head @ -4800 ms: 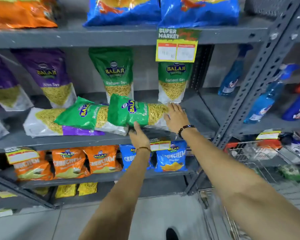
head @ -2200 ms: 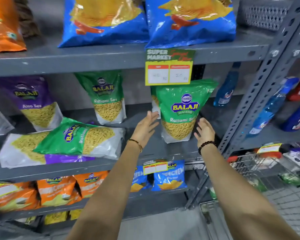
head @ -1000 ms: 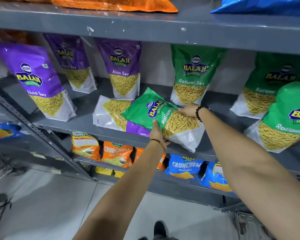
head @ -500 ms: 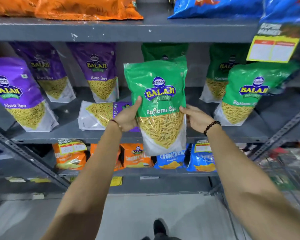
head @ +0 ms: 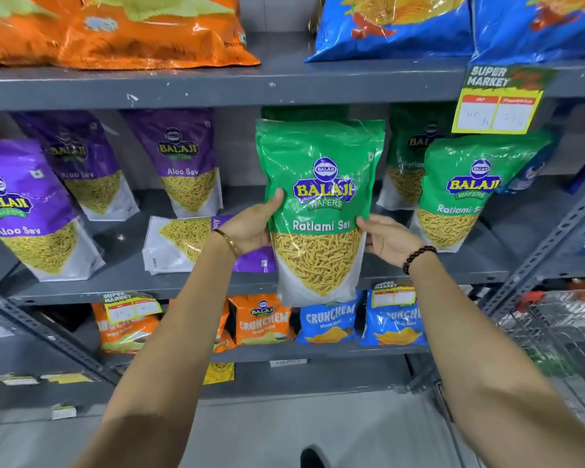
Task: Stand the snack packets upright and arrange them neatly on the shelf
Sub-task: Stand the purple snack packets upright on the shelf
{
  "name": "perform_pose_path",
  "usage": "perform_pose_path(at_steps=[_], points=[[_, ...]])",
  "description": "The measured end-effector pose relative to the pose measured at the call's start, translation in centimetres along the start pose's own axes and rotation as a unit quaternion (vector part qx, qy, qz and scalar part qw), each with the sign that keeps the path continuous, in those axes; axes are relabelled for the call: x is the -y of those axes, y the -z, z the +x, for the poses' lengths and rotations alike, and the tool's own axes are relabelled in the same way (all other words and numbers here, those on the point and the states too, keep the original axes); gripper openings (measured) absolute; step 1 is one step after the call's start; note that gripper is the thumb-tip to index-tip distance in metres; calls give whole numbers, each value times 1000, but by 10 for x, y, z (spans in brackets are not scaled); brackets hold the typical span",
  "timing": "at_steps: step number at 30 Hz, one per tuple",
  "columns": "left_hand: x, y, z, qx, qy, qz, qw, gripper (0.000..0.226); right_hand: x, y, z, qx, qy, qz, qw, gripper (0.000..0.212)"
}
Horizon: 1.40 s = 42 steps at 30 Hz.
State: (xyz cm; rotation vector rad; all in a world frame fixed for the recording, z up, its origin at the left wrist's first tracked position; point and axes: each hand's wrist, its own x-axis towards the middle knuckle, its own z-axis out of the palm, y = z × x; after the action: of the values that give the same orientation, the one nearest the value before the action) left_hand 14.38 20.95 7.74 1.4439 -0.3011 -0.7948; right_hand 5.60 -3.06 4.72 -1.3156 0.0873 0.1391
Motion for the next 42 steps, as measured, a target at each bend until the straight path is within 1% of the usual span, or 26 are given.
perform_pose_path(at_steps=[1,2,3,5,8,11,13,14,15,18,19,21,23,24,26,27,28,29,30,31,32,34,35,37,40,42], points=[[0,-2,7,-6,-13,-4,1000,47,1,1,3,-17,4,-1,1000,10],[0,-5,14,-14,-29,-11,999,48,1,4,8,-37,8,0,999,9],[-1,-7,23,-24,-46,-17,999,47,3,5,13,-56,13,3,998,15],[-2,-12,36,-42,-76,-22,996,44,6,7,21,-96,30,11,995,17],[-3,-16,56,-75,-108,-20,991,41,9,17,39,-127,44,13,991,17],[3,-14,71,-96,-97,-1,991,41,6,23,52,-141,36,24,989,22],[8,-11,78,-105,-74,16,992,44,-1,26,54,-172,21,58,983,40],[9,-11,80,-109,-65,19,992,43,-5,29,55,-187,18,76,979,46],[8,-11,82,-109,-62,18,992,42,-8,32,56,-192,17,89,977,45],[6,-9,84,-108,-63,27,992,39,-13,34,58,-188,18,85,978,21],[6,-7,84,-106,-66,35,992,38,-14,34,59,-193,17,83,978,18],[8,4,82,-104,-71,65,990,38,-20,34,59,-209,8,81,975,19],[9,20,78,-115,-80,122,983,40,-26,28,56,-246,-2,74,966,29],[9,30,75,-131,-83,159,975,41,-30,23,55,-282,-6,80,956,35],[11,59,69,-178,-83,227,954,44,-45,8,55,-387,-9,119,914,41],[12,76,65,-201,-70,264,941,45,-52,-4,56,-441,-6,140,887,37],[13,93,61,-221,-47,315,922,48,-61,-18,58,-494,2,147,857,28],[15,111,55,-231,-20,377,897,50,-67,-37,59,-539,9,145,830,18],[17,127,50,-230,12,439,869,54,-74,-58,61,-569,18,144,809,15],[17,142,43,-222,41,495,839,57,-81,-80,64,-590,26,139,795,16],[19,156,36,-210,63,548,807,61,-87,-103,68,-610,27,132,781,21],[21,181,22,-189,96,611,762,66,-97,-148,77,-641,17,135,756,31],[23,190,14,-179,106,626,752,67,-101,-169,81,-641,5,147,753,34],[24,203,2,-153,114,646,739,63,-106,-207,86,-626,-30,144,766,39],[25,213,-10,-132,113,648,742,66,-132,-237,105,-562,-24,163,811,47],[24,217,-15,-137,99,642,747,67,-164,-232,131,-520,-62,179,833,45]])
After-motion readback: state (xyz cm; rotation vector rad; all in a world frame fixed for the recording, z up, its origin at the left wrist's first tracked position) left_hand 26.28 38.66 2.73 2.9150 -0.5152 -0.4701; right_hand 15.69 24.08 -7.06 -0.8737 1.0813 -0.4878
